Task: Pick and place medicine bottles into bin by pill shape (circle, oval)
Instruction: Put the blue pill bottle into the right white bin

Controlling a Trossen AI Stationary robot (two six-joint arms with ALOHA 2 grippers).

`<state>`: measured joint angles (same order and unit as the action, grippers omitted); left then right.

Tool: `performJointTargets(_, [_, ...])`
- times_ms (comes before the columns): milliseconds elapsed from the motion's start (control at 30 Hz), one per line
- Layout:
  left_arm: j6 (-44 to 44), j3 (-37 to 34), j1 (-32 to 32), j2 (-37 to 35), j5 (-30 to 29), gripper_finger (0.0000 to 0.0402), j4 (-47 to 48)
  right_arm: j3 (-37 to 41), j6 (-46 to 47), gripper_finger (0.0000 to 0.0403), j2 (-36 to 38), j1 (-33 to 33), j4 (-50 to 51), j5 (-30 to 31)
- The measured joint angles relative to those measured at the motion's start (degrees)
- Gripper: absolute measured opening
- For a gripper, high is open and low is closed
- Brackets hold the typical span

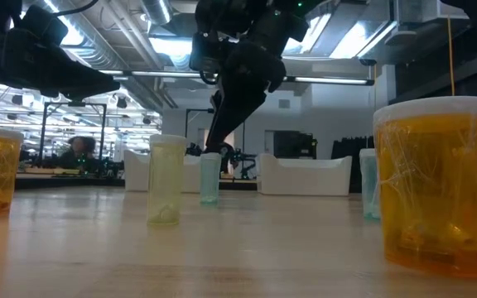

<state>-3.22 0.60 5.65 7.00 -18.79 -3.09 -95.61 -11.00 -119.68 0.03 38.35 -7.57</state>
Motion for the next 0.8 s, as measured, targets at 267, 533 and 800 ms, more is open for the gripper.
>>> performJointTargets(267, [0.0,0.0,0.0,0.0,0.0,0.0166,0.0,0.0,-1.4,0.0293,0.0,0.0,0.0,0.0])
performJointTargets(533, [0.0,0.0,0.0,0.0,0.0,0.0166,0.0,0.4,-1.4,0.0289,0.0,0.0,-1.4,0.0])
performJointTargets(800, [0.0,0.0,0.0,0.0,0.0,0.0166,0.0,0.4,-1.5,0.0287,-1.8,0.0,-1.8,0.0])
